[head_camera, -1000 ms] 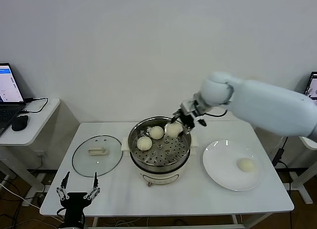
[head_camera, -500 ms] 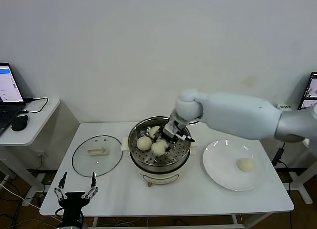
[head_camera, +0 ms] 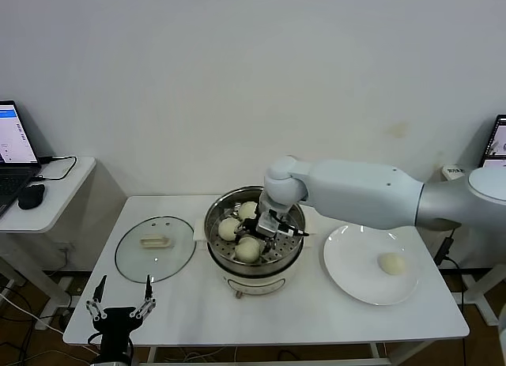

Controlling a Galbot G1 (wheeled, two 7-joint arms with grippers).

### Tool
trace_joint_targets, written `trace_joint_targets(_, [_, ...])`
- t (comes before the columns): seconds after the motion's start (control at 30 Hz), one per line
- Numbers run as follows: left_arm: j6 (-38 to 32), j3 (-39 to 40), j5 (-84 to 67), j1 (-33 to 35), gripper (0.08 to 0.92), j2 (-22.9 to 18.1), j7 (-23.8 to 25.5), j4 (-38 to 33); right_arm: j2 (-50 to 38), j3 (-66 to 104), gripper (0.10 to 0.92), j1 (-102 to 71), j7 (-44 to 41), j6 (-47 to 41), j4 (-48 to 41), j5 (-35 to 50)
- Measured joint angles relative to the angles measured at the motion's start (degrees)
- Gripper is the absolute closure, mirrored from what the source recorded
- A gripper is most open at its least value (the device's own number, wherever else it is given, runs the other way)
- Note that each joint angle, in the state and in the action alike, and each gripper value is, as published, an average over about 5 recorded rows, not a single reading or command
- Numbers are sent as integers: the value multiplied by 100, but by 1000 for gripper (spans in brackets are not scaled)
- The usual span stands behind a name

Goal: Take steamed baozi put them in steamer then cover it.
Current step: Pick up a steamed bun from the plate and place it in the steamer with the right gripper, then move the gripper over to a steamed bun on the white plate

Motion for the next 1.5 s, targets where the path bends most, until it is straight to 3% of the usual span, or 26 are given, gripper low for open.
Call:
trace_joint_targets(0.3, [-1,11,-25,-55,177,72,0,-4,-441,115,202,335,-187,-367,263,214])
trace_joint_targets(0.93, [19,217,-13,-187,177,235,9,31,-3050,830,203,179,-311,-3269,1170,662])
trace_joint_targets(1.2, [25,275,49,-147,177,239,16,21,-3809,1740,202,-856,-526,-3420,904,150])
trace_joint_targets(1.5, [25,277,108,-45,177,181,15,-38,-4007,3013,203,-2260,-717,-3032,203,-559])
